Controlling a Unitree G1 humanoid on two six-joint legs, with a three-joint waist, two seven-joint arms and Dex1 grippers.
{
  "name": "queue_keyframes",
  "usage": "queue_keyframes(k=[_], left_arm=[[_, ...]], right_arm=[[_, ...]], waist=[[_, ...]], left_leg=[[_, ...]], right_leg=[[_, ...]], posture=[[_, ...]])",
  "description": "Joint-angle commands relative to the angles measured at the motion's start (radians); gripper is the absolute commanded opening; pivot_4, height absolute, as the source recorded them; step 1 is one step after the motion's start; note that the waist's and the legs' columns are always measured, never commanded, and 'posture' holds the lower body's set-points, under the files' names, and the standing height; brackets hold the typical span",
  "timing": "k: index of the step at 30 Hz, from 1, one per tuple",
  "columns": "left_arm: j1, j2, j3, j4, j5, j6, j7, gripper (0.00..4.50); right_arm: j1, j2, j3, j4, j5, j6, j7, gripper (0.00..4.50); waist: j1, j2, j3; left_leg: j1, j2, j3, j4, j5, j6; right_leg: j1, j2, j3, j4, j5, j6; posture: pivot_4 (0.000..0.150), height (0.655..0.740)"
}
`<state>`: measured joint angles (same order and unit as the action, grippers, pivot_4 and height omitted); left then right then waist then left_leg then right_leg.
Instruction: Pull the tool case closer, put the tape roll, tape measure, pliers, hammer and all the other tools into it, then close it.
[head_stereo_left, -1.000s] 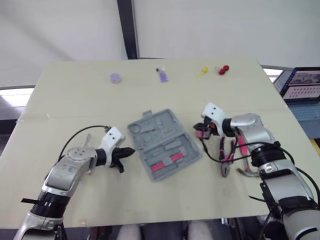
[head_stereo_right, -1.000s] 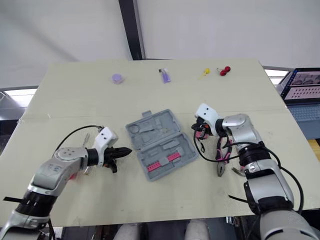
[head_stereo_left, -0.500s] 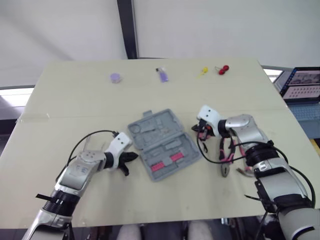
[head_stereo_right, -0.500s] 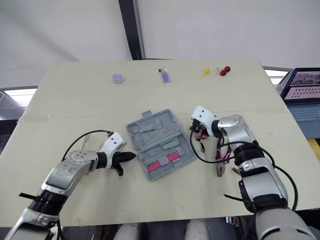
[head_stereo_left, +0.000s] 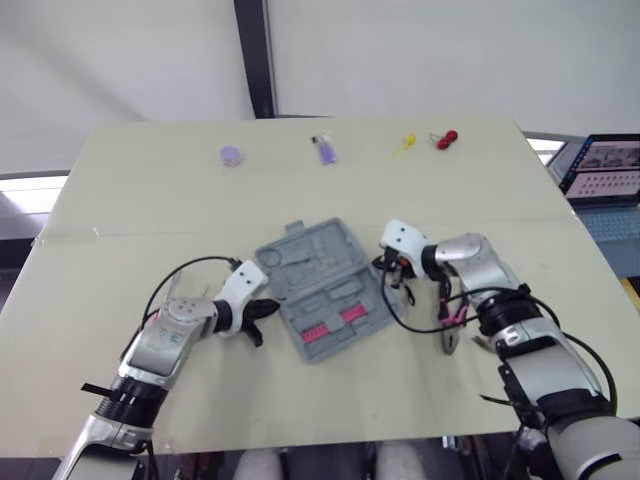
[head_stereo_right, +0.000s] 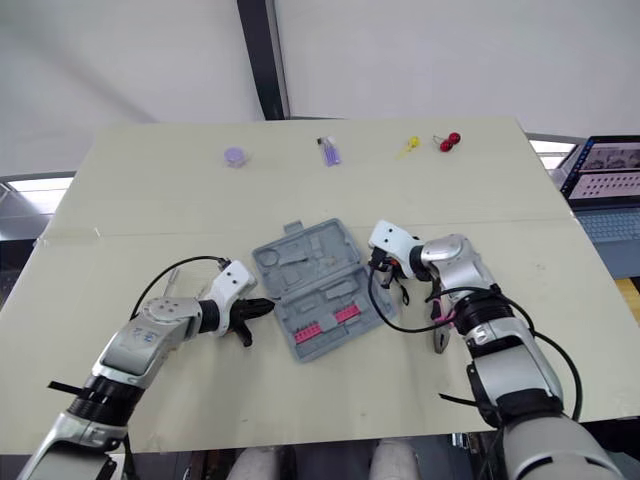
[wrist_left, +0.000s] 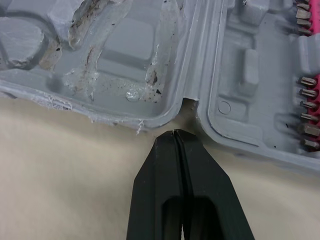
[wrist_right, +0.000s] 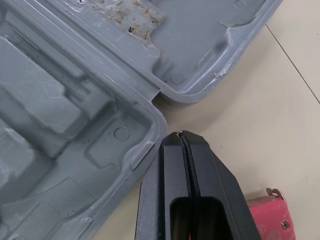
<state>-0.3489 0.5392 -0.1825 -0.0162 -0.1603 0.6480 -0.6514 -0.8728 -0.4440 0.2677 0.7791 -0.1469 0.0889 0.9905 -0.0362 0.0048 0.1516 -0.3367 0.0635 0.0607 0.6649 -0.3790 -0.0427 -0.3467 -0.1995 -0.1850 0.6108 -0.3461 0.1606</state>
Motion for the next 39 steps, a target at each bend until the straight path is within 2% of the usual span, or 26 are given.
queue_keyframes(k=[1,11,24,39], left_arm=[[-0.020,-0.014,-0.007,0.011,0.013,-0.035,-0.008,0.05],[-0.028,-0.030,-0.023,0.018,0.033,-0.058,-0.037,0.05],[0.008,0.046,-0.052,-0.027,0.042,-0.065,-0.166,0.05],[0.184,0.157,-0.074,-0.269,0.011,0.068,-0.245,0.05]], right_arm=[[0.023,0.004,-0.002,-0.058,0.020,0.007,0.038,0.03],[0.108,-0.015,-0.024,-0.193,0.065,0.065,0.092,0.03],[0.358,-0.110,-0.063,-0.560,0.183,0.255,0.147,0.03],[0.611,-0.180,-0.082,-0.902,0.310,0.448,0.127,0.03]], waist=[[0.001,0.000,0.000],[0.005,0.000,0.000],[0.008,0.000,0.000],[0.012,0.000,0.000]], left_leg=[[0.000,0.000,0.000,0.000,0.000,0.000],[0.000,0.000,0.000,0.000,0.000,0.000],[0.000,0.000,0.000,0.000,0.000,0.000],[0.000,0.000,0.000,-0.001,0.000,0.000]], right_leg=[[0.000,0.000,0.000,0.000,0.000,0.000],[0.001,0.000,0.000,0.000,0.000,0.000],[0.001,0.000,0.000,0.000,0.000,0.000],[0.001,0.000,0.001,-0.002,0.000,0.000]], posture=[[0.150,0.7400],[0.150,0.7400],[0.150,0.7400],[0.150,0.7400]])
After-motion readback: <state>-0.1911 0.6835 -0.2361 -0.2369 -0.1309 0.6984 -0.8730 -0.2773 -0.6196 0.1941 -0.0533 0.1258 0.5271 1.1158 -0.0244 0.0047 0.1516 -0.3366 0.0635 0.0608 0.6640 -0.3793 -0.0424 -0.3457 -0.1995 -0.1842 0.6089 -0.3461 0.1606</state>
